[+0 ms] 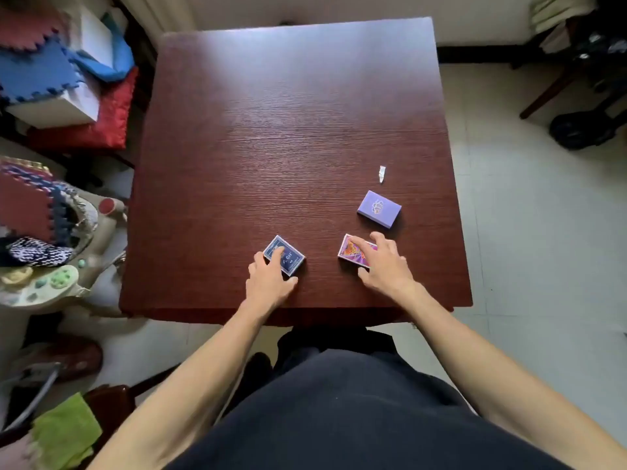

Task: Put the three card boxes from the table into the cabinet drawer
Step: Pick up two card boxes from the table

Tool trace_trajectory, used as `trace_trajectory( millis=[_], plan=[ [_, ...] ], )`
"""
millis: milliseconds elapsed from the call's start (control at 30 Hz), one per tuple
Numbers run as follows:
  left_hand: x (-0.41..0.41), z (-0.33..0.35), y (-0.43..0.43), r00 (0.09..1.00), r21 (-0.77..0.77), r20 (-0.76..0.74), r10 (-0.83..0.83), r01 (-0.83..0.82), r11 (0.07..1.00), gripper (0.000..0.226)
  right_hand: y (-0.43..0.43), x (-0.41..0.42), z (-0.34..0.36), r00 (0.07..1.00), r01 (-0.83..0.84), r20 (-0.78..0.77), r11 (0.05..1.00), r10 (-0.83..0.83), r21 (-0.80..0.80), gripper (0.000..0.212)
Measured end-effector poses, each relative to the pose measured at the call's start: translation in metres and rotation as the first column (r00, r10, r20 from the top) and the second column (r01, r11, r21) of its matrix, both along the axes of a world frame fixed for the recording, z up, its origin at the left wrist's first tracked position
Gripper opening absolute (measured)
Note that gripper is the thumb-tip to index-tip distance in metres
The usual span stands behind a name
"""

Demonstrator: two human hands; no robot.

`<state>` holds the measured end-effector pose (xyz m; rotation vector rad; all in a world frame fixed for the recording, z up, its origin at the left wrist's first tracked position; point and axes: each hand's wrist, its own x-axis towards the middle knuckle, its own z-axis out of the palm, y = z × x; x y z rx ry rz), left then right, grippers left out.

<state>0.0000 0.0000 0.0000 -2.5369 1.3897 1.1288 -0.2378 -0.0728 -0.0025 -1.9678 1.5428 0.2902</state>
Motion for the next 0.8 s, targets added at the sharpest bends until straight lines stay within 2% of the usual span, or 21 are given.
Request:
trace_trajectory(
  millis=[133, 233, 333, 433, 567, 633, 700, 733, 800],
  plan=[
    [-0.004, -0.01, -0.024, 0.976, -0.006, 0.188, -0.107, 0.11, 0.994, 0.081, -0.016, 0.026, -0.012, 0.975, -0.172, -0.133, 0.983, 0.179, 0.06, 0.083],
    [-0.001, -0.023, -0.03, 0.961, -0.006, 0.237, -0.146, 0.151, 0.988, 0.092, -0.015, 0.032, -0.025, 0.965, -0.189, -0.174, 0.981, 0.195, 0.054, 0.074],
    [0.008, -0.028, -0.038, 0.927, -0.008, 0.241, -0.289, 0.3, 0.954, 0.099, -0.016, 0.033, -0.03, 0.966, -0.183, -0.19, 0.983, 0.178, -0.006, 0.067],
    [0.014, -0.029, -0.041, 0.883, -0.01, 0.224, -0.413, 0.426, 0.905, 0.088, -0.016, 0.033, -0.03, 0.966, -0.186, -0.19, 0.982, 0.177, -0.033, 0.065],
    [0.02, -0.028, -0.042, 0.866, -0.053, 0.204, -0.456, 0.474, 0.879, 0.06, -0.016, 0.033, -0.027, 0.971, -0.184, -0.162, 0.983, 0.178, -0.022, 0.065],
    [0.022, -0.026, -0.039, 0.883, -0.083, 0.168, -0.439, 0.456, 0.886, 0.055, -0.011, 0.03, -0.026, 0.987, -0.123, -0.105, 0.992, 0.122, -0.005, 0.063],
    [0.025, -0.021, -0.034, 0.92, -0.129, 0.092, -0.38, 0.389, 0.912, 0.053, -0.001, 0.024, -0.025, 0.999, 0.039, 0.016, 0.999, -0.039, 0.029, 0.06],
    [0.026, -0.019, -0.03, 0.941, -0.156, 0.04, -0.337, 0.339, 0.928, 0.053, 0.005, 0.02, -0.025, 0.983, 0.15, 0.093, 0.987, -0.156, 0.063, 0.059],
    [0.028, -0.014, -0.019, 0.968, -0.207, -0.092, -0.232, 0.209, 0.956, 0.051, 0.022, 0.009, -0.022, 0.893, 0.36, 0.232, 0.922, -0.385, 0.146, 0.059]
  ],
)
